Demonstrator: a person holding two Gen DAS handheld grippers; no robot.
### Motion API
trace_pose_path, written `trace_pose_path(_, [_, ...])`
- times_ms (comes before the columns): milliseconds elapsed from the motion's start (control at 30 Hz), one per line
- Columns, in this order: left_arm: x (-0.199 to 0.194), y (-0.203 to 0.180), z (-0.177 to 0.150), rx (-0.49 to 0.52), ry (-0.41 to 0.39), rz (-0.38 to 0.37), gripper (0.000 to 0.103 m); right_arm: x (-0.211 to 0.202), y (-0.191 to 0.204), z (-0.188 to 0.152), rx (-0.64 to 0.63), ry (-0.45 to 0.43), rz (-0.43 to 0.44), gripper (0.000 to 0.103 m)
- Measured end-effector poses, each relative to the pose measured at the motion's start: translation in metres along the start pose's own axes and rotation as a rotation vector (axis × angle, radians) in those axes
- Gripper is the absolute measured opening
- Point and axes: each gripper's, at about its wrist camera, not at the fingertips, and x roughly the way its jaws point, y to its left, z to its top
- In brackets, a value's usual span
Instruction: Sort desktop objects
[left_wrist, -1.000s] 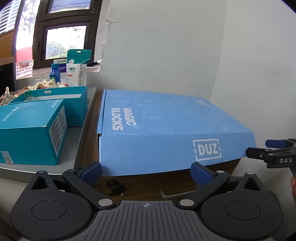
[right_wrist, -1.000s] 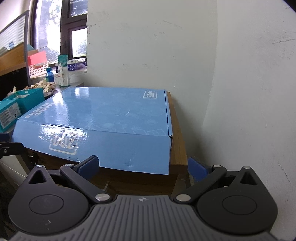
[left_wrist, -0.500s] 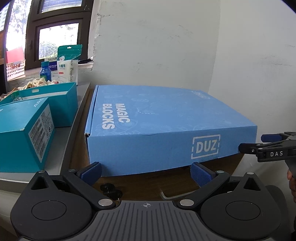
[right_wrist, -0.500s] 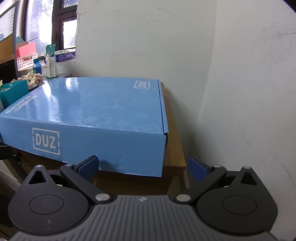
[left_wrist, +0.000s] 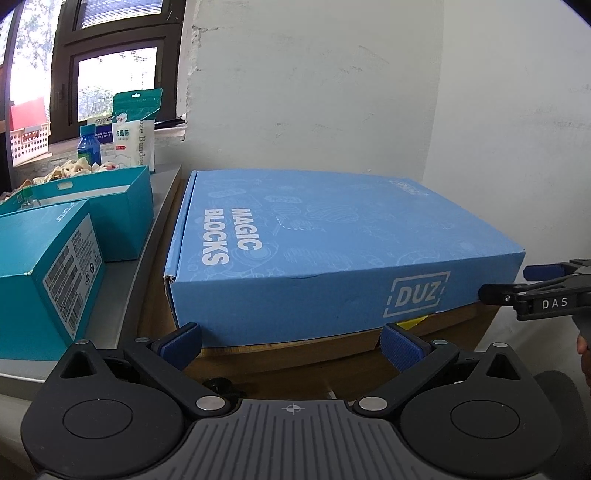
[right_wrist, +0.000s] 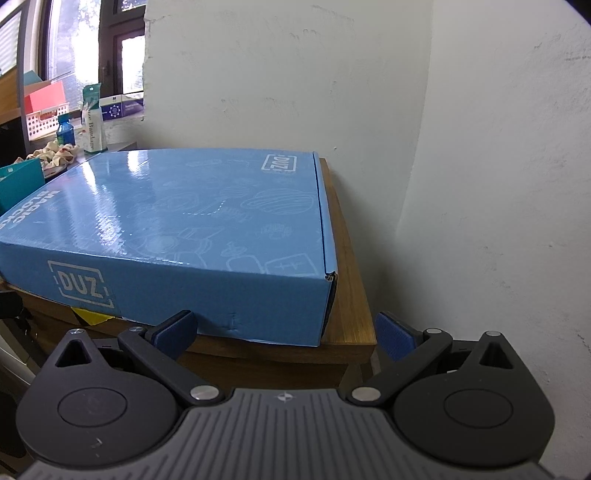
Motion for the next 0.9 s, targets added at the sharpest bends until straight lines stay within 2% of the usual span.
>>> trace_pose_path(433, [-0.006, 0.0, 0.002, -0.026, 0.014, 0.007, 0.103, -0.005, 0.004, 0.003, -0.028, 0.01, -0.003, 0.103])
trace_pose_path(900, [-0.03, -0.002, -0.001, -0.072, 0.018, 0.037, 0.103, -0.041, 0.009, -0.006, -0.023, -0.023, 0.034, 0.103])
